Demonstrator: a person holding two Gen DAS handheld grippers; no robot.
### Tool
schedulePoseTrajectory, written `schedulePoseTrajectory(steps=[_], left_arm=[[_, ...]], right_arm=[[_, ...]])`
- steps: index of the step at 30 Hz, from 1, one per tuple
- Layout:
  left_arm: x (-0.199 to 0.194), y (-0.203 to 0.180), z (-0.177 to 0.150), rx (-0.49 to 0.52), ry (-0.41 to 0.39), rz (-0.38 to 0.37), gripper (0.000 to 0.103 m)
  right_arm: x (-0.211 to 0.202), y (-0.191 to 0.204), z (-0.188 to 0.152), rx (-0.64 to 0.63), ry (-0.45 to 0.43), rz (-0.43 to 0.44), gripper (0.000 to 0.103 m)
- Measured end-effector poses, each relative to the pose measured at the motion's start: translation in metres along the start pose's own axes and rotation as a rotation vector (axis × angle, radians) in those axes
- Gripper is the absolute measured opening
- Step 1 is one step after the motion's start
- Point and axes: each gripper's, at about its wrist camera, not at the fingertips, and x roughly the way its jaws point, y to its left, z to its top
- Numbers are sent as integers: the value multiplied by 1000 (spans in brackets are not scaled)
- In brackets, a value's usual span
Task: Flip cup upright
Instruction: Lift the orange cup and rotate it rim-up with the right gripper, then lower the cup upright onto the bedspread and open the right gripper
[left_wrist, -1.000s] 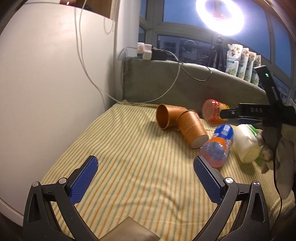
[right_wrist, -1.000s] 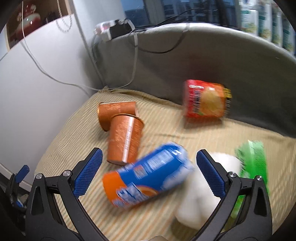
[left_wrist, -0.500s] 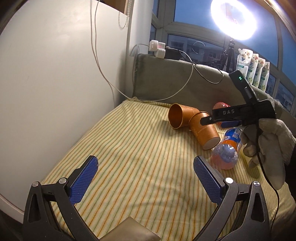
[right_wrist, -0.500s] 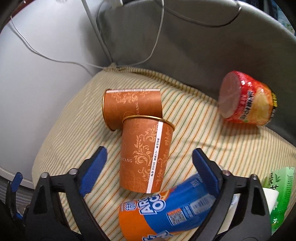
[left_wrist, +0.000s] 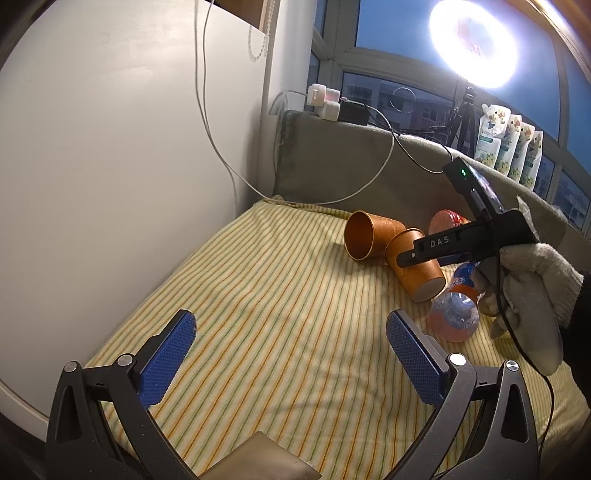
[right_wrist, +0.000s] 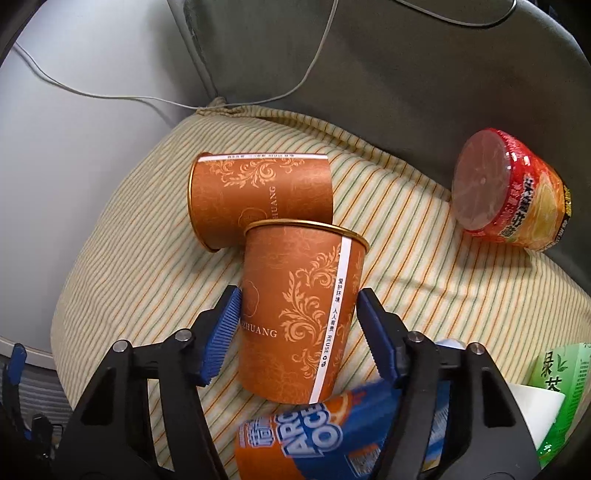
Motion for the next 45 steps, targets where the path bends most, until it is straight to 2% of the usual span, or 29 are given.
schedulePoseTrajectory(steps=[4,11,20,25,30,39,45], left_arm=[[-3,2,0,-1,-5,4,102],[-12,2,0,2,-19,9,103],[-23,-10,3,32,-33,-3,103],[-24,-23,2,57,-19,-37,103],[-24,-39,-1,85,-5,-73,103],[-14,-68,-9,109,86,-177,102],[-8,-90,-17,118,174,-248,102]], right_arm=[[-2,1,-1,17,-19,6,66],[-18,3,-1,42,-67,75,65],[-77,9,-25,38,-137,167,65],[-121,-4,-58,64,-166,177,65],[-146,-19,-98,98,-162,158,65],[-140,-62,-177,272,-93,154,66],[-125,-75,-208,341,-59,153,66]])
